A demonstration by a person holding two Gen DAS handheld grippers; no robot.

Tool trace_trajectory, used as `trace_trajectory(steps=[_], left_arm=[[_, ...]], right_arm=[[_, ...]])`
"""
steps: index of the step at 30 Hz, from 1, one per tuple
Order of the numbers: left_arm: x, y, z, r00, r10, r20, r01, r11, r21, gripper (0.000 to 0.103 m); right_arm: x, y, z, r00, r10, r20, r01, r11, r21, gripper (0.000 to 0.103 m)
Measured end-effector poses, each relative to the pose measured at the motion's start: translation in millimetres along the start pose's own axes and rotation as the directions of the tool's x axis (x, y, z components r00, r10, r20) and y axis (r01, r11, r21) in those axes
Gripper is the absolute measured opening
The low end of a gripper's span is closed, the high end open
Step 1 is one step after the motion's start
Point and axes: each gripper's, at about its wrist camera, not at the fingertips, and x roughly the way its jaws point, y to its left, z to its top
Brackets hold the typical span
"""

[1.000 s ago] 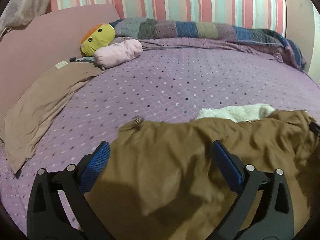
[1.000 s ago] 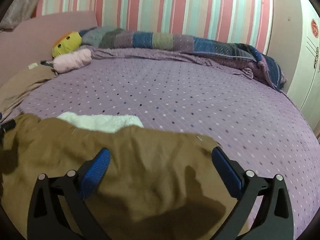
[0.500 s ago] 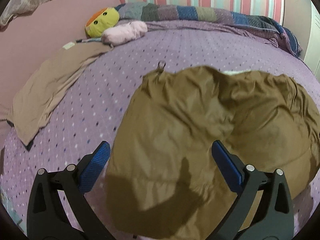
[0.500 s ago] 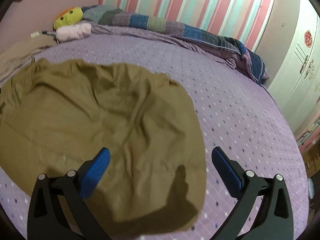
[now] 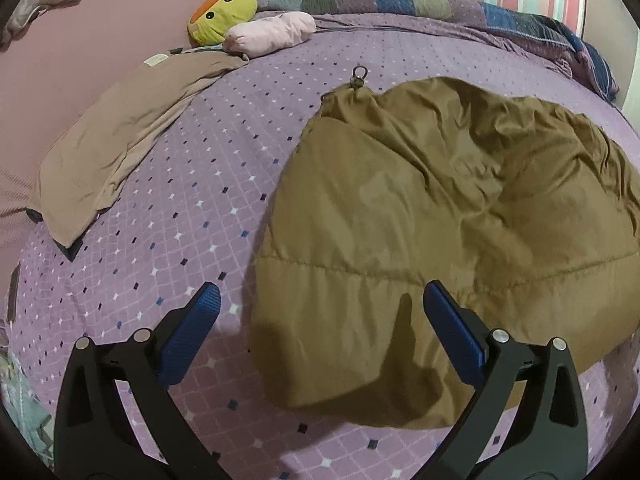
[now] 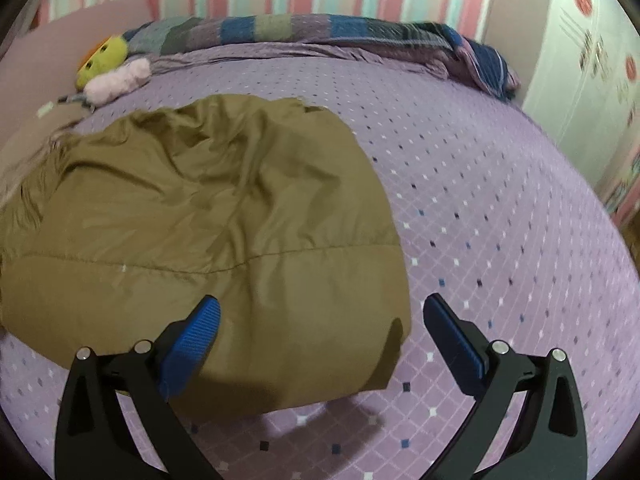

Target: Fold large clothes

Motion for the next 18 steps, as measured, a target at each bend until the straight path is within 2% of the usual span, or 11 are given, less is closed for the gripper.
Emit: trace_trajectory(steps=[3, 5, 10, 18], left_arm=[[-3, 2, -7, 1.000, -0.001, -0.005, 0.001, 1.000, 0.007, 0.100], [-5, 6, -12, 1.000, -0.015, -0.013, 0.015, 1.000, 0.001, 0.100], [7, 11, -12, 0.999, -0.004, -0.038, 0.004, 1.000, -0.010, 0.100], [14, 19, -17, 0.999, -0.012, -0.052, 0.010, 1.000, -0.024, 0.100]], right_arm=[[-4, -15, -1, 0.998, 0.054, 0.033, -0.056, 0.995, 0.086, 0.101], [-6, -20, -4, 0.997, 0.058, 0.052, -0.064, 0.991, 0.114, 0.101], [0, -32, -10, 0.998, 0.047, 0.037, -0.052, 0.986, 0.160, 0.101], [21, -50, -12, 0.995, 0.099, -0.002, -0.096, 0.970, 0.222, 0.101]])
